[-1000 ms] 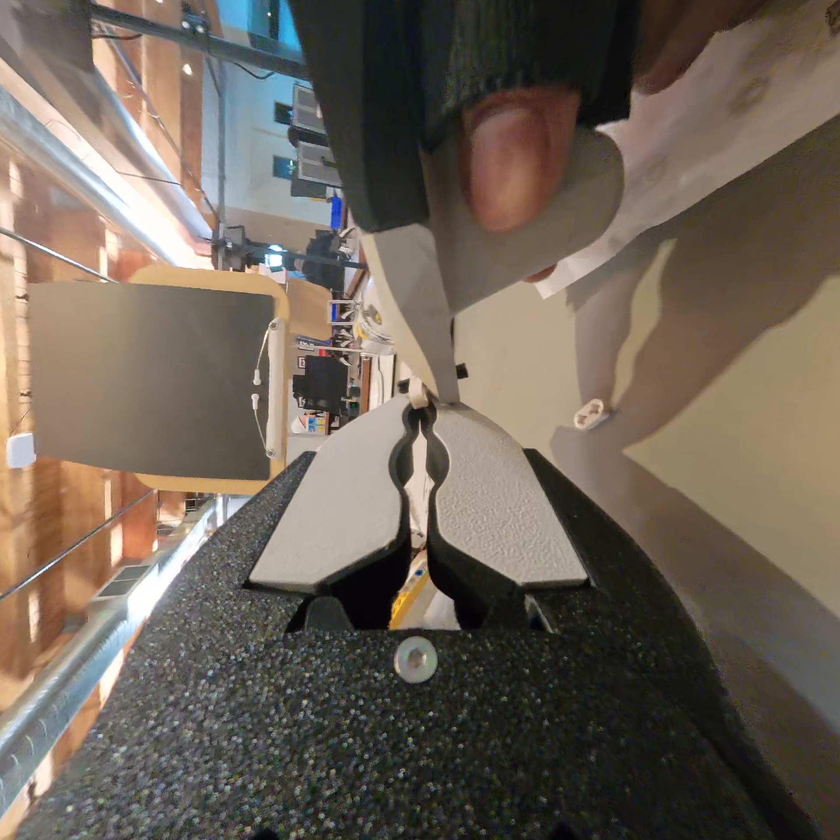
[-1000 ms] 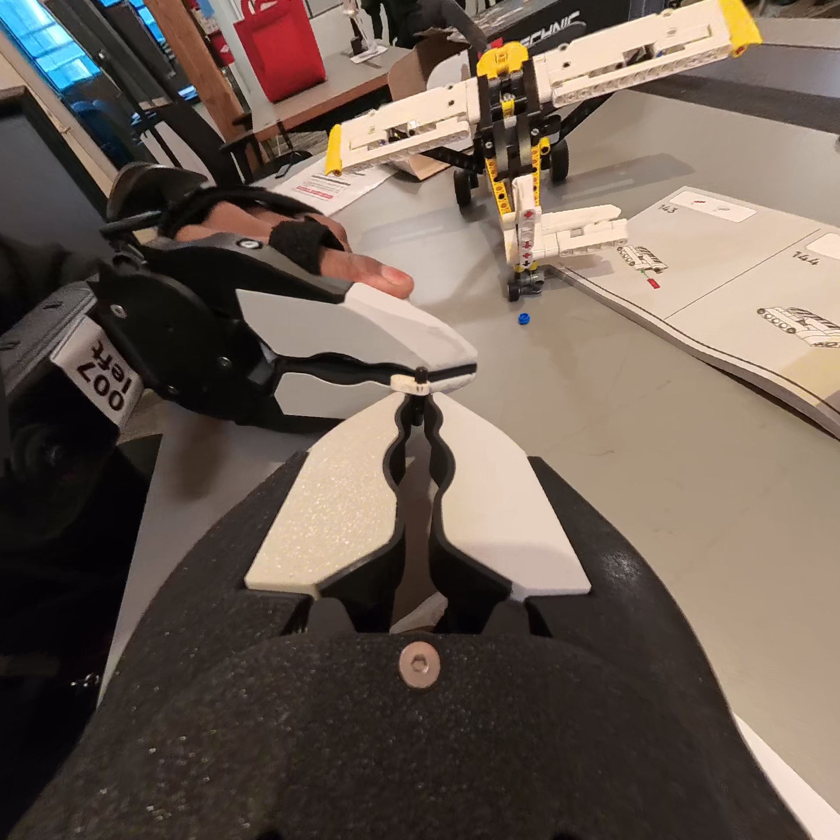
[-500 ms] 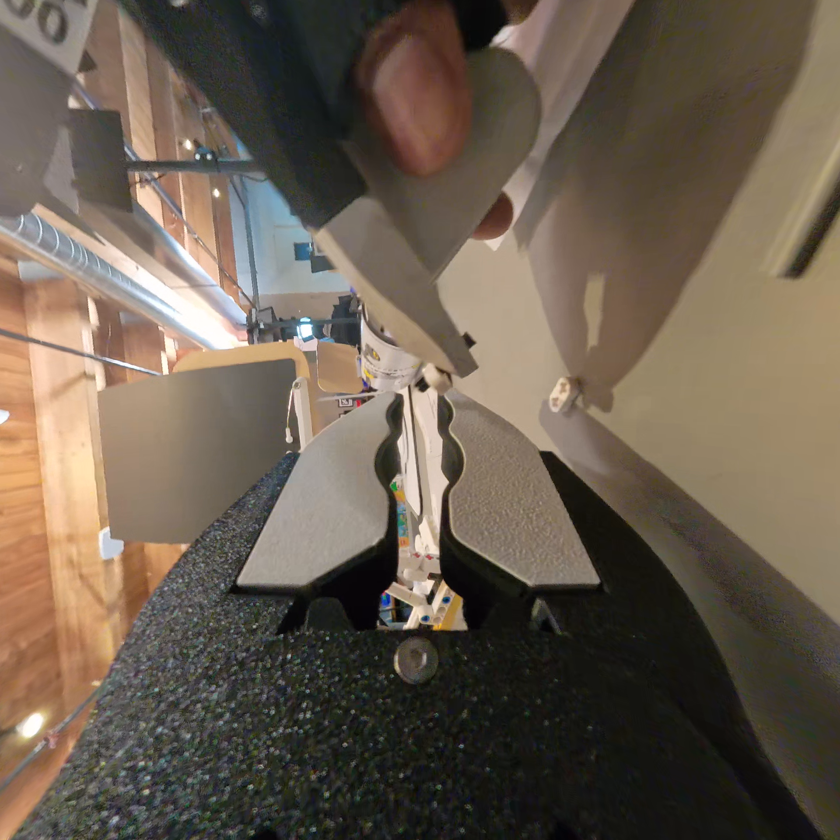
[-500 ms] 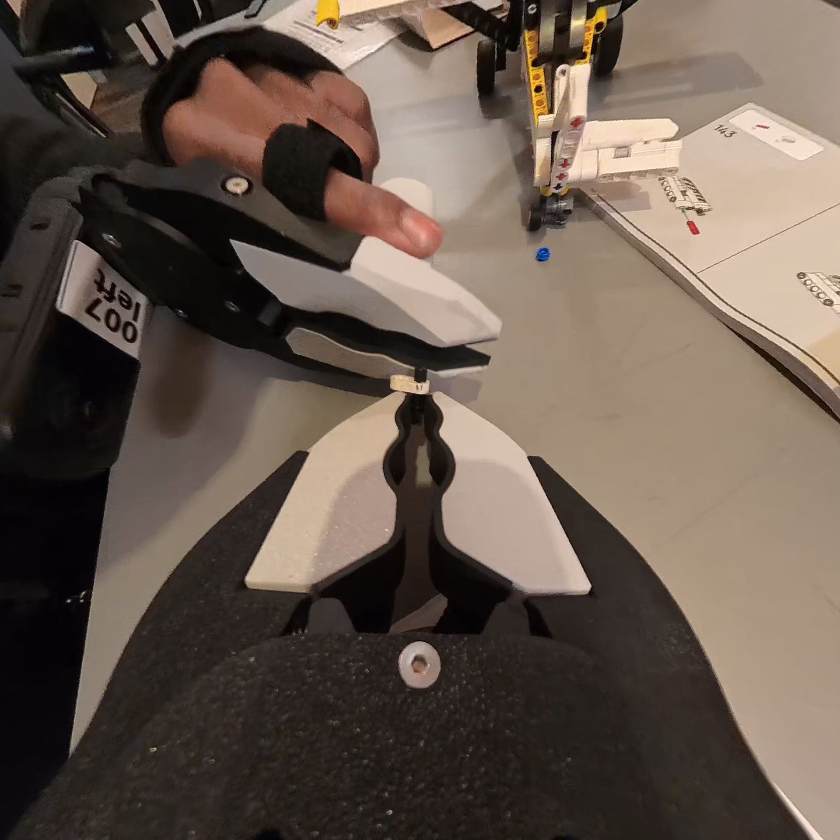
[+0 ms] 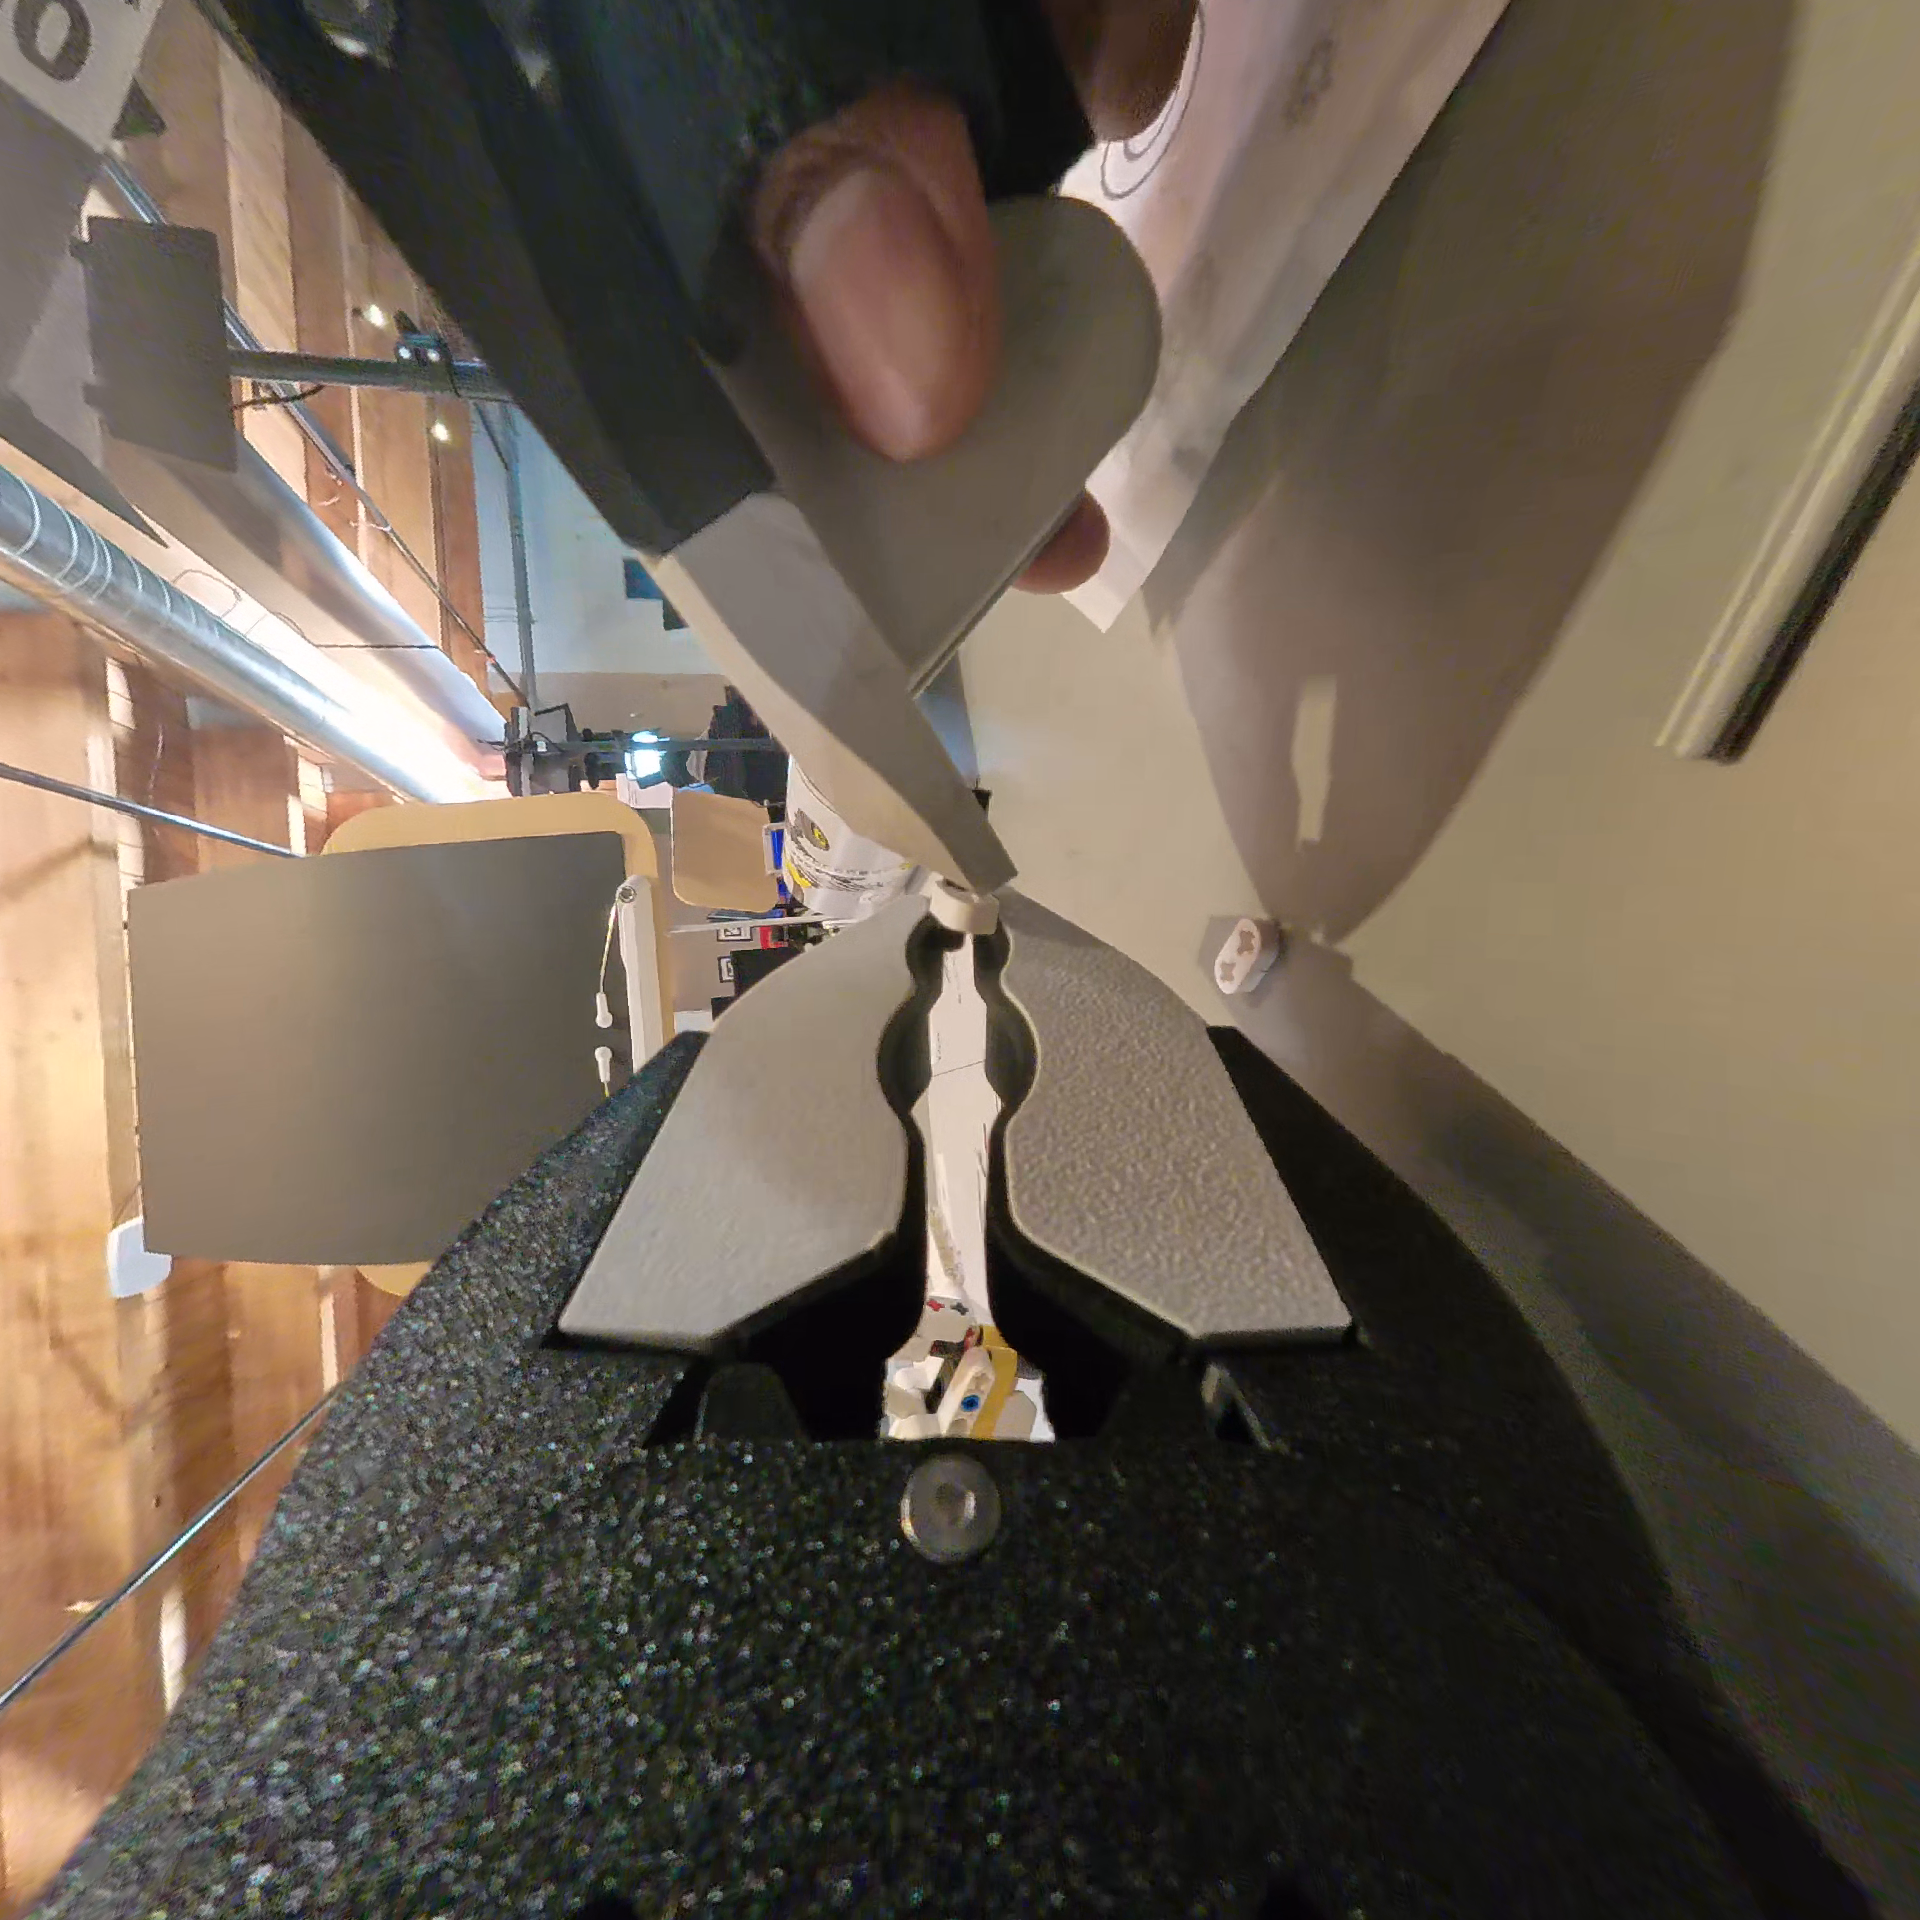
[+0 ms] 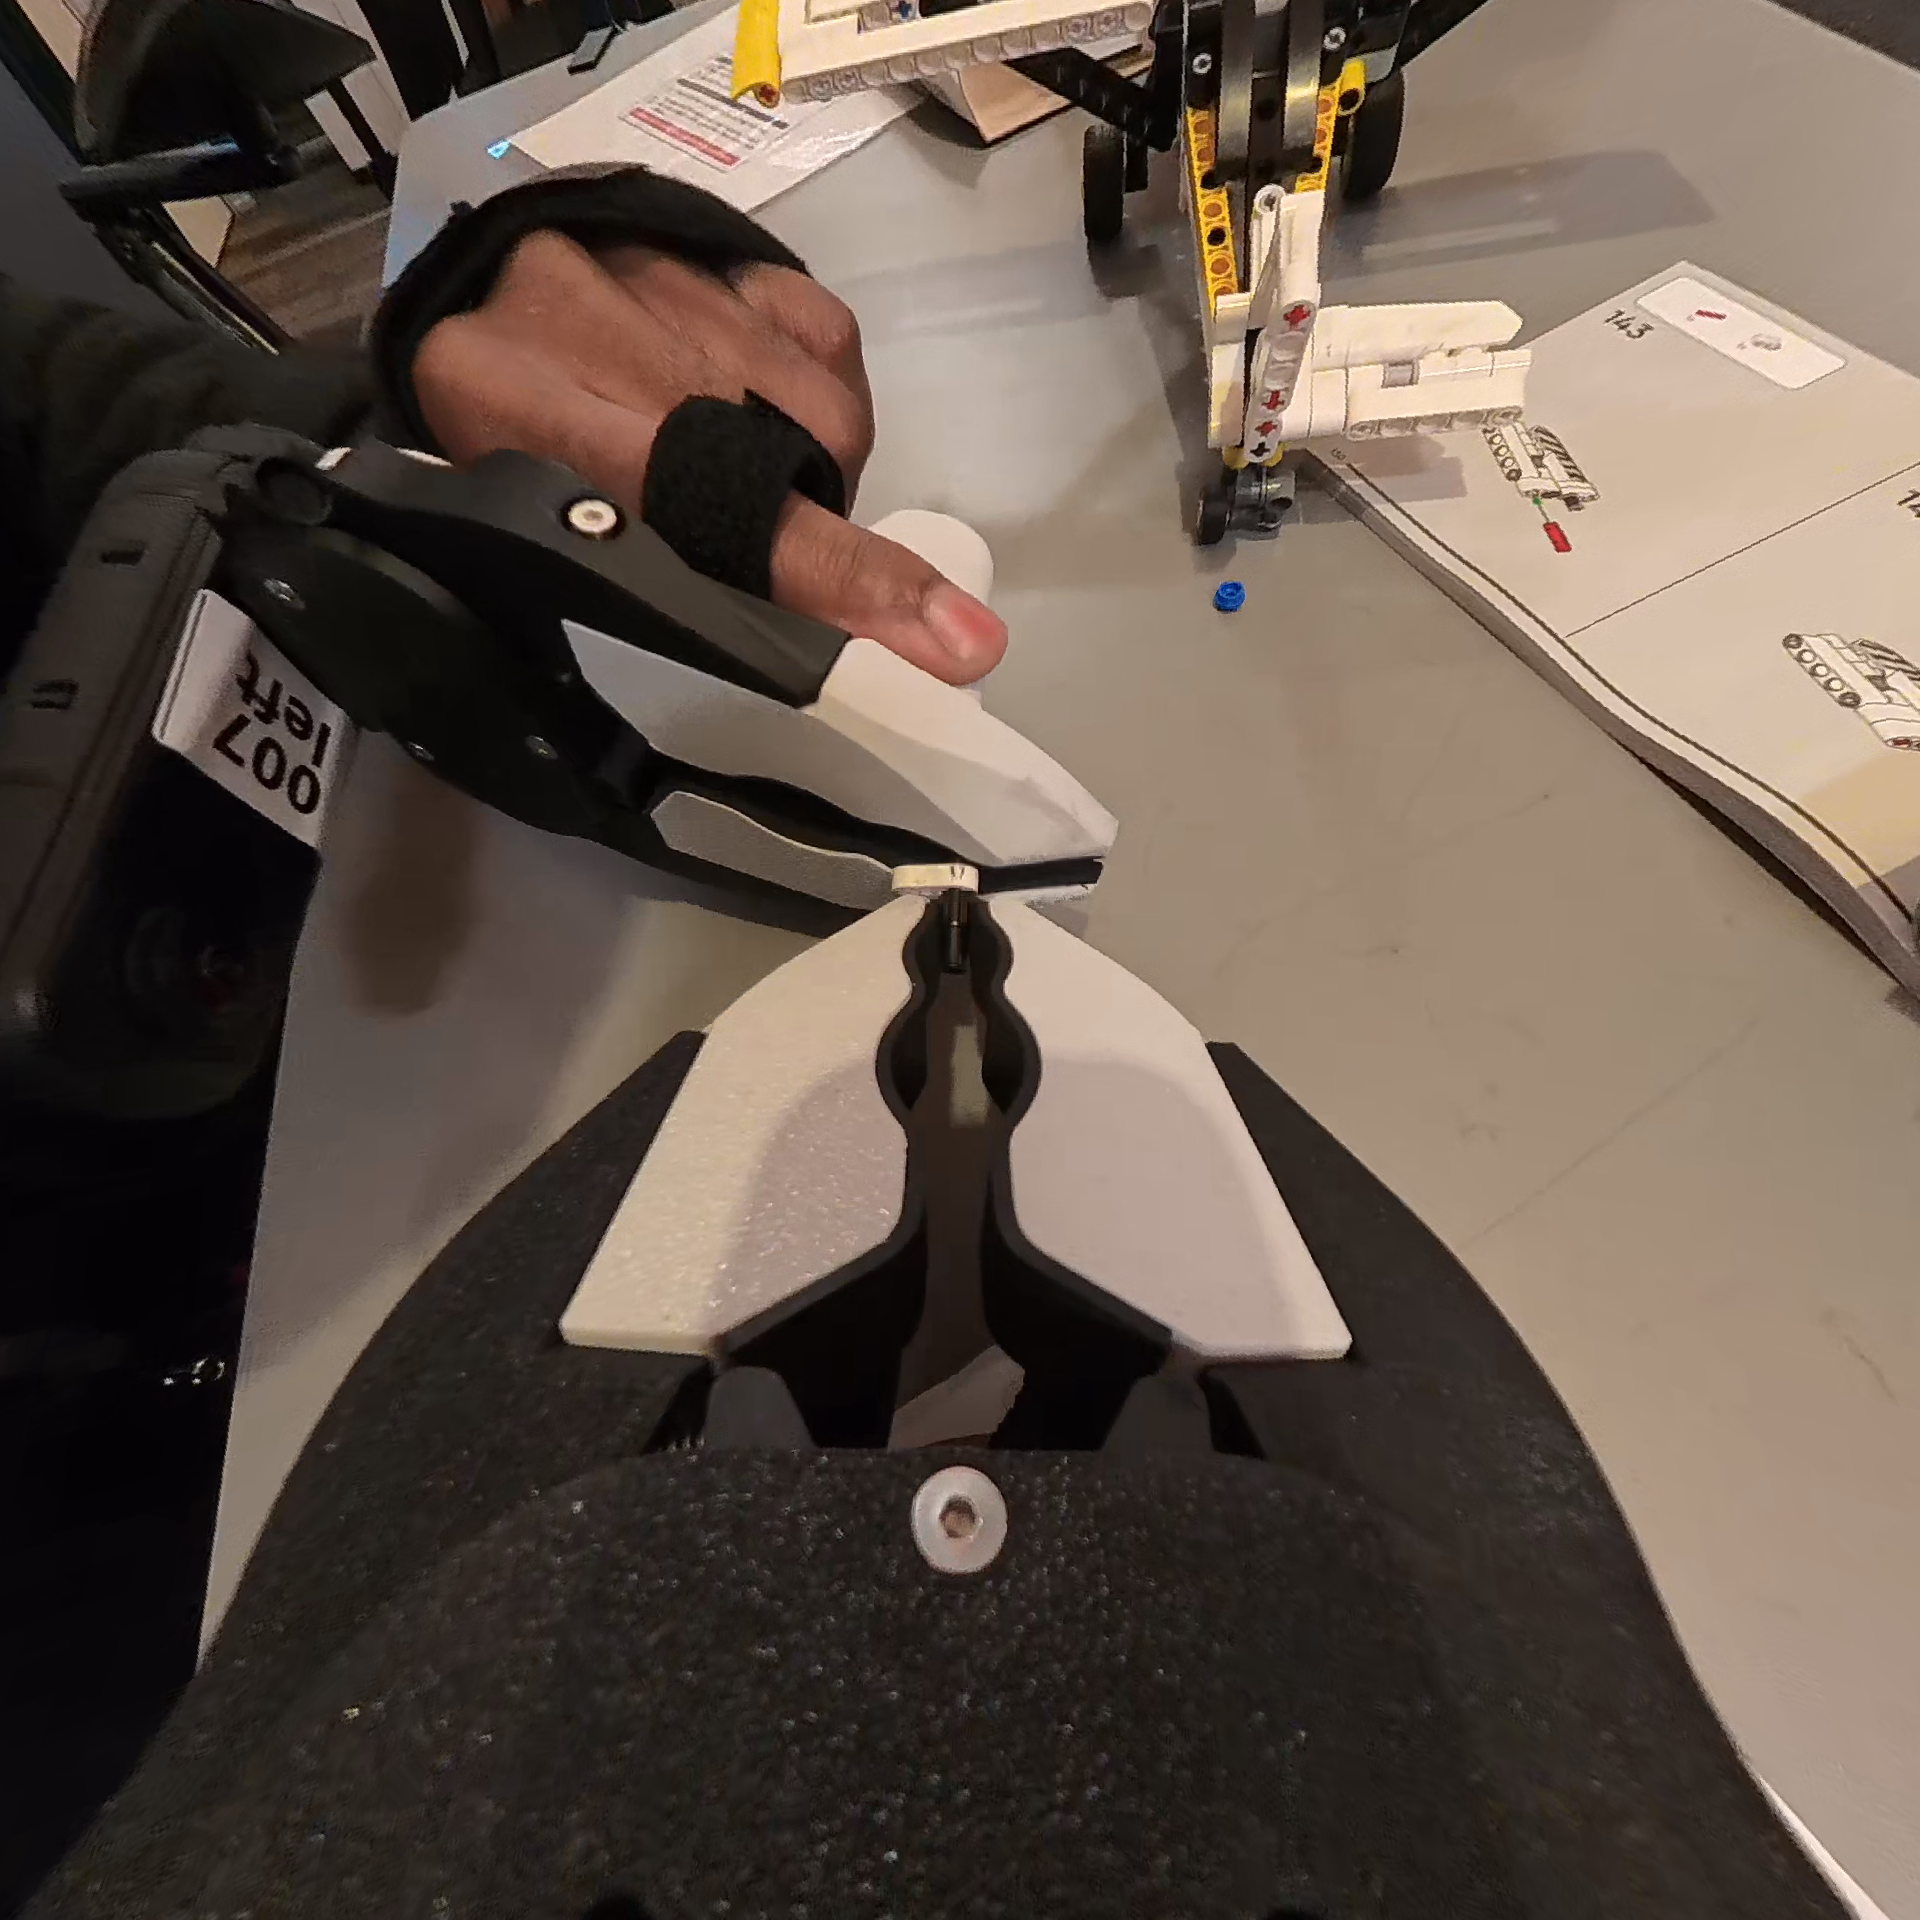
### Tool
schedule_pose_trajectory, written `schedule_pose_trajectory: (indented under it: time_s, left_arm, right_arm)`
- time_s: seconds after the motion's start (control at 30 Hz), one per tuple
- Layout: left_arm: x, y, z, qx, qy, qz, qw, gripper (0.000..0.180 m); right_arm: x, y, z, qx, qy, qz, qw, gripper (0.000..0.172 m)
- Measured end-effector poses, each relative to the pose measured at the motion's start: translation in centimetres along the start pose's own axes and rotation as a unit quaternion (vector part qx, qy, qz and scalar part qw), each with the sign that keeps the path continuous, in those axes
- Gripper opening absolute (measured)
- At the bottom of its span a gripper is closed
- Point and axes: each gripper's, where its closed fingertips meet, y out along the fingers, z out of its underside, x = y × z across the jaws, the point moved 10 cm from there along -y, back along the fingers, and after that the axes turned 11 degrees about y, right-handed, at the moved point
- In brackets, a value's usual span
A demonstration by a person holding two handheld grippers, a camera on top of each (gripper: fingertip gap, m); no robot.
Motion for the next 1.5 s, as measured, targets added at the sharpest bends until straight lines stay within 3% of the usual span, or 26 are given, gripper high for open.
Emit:
schedule_pose_trajectory:
  time_s: [0.77, 1.0, 1.3, 1.5]
  left_arm:
    - [-0.2, 0.1, -0.3, 0.011, -0.009, 0.049, 0.999, 0.0]
    - [0.3, 0.2, 0.4, 0.018, -0.02, 0.016, 1.0, 0.001]
    - [-0.4, 0.3, -0.1, 0.006, 0.057, -0.004, 0.998, 0.016]
    - [-0.6, 0.3, -0.8, -0.008, 0.076, -0.004, 0.997, 0.011]
  right_arm:
    - [-0.1, 0.4, 0.2, -0.007, 0.016, -0.008, 1.0, 0.005]
    - [-0.4, 0.3, 0.3, 0.01, 0.005, 0.017, 1.0, 0.005]
    - [0.1, 0.6, 0.5, 0.05, -0.016, 0.02, 0.998, 0.005]
    - [0.1, 0.5, 0.5, 0.055, -0.016, 0.023, 0.998, 0.005]
